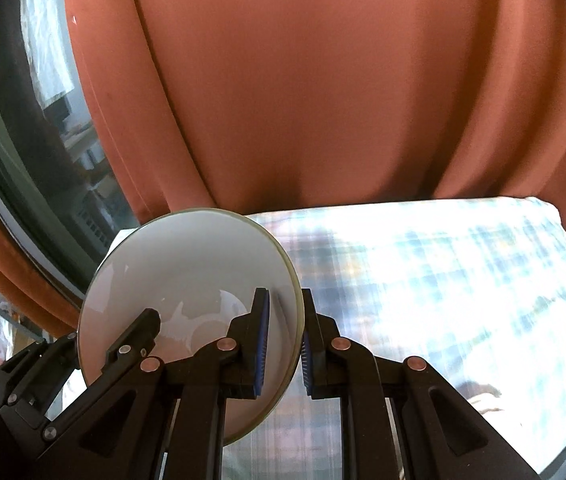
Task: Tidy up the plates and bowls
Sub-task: 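Carry the nested bowls with both grippers toward the plate stack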
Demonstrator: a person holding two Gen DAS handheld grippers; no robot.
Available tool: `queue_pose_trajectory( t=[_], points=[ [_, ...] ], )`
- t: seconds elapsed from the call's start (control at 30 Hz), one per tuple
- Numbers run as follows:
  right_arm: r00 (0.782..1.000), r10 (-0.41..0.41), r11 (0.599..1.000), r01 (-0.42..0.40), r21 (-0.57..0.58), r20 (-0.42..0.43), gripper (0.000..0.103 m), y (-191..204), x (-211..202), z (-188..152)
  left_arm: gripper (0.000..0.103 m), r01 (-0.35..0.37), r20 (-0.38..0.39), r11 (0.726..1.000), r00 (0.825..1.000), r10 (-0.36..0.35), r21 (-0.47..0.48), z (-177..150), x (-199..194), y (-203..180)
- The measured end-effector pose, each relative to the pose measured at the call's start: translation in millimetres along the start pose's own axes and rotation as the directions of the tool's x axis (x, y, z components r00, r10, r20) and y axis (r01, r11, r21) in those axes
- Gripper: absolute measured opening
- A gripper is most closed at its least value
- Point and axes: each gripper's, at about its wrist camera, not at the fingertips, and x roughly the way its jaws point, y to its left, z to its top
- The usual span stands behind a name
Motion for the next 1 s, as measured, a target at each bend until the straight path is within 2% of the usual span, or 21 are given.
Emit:
queue_pose_trajectory(
  t=[0.3,0.53,0.7,1.0],
  points=[
    [0.996,-0.087,0.994,0.085,0.071,0.020,0.017,-7.9,-40.9,-40.8,0.018,0.090,0.008,0.993,0.996,-0.091,0.072,-29.1,-16.1,-4.0],
    [0.991,-0.133,0.985,0.133,0.111,-0.008,0.017,-18.2,-67.0,-85.6,0.018,0.131,-0.022,0.987,0.991,-0.129,0.097,-63.0,-25.5,-8.5],
    [0.990,-0.135,0.984,0.137,0.117,-0.026,0.017,-22.6,-82.7,-109.7,0.020,0.139,-0.058,0.986,0.989,-0.134,0.097,-83.6,-30.0,-17.3],
    [0.992,-0.098,0.990,0.105,0.097,-0.075,0.017,-42.3,-92.4,-148.1,0.020,0.091,-0.093,0.990,0.992,-0.081,0.111,-121.4,-42.8,-39.4]
  ],
)
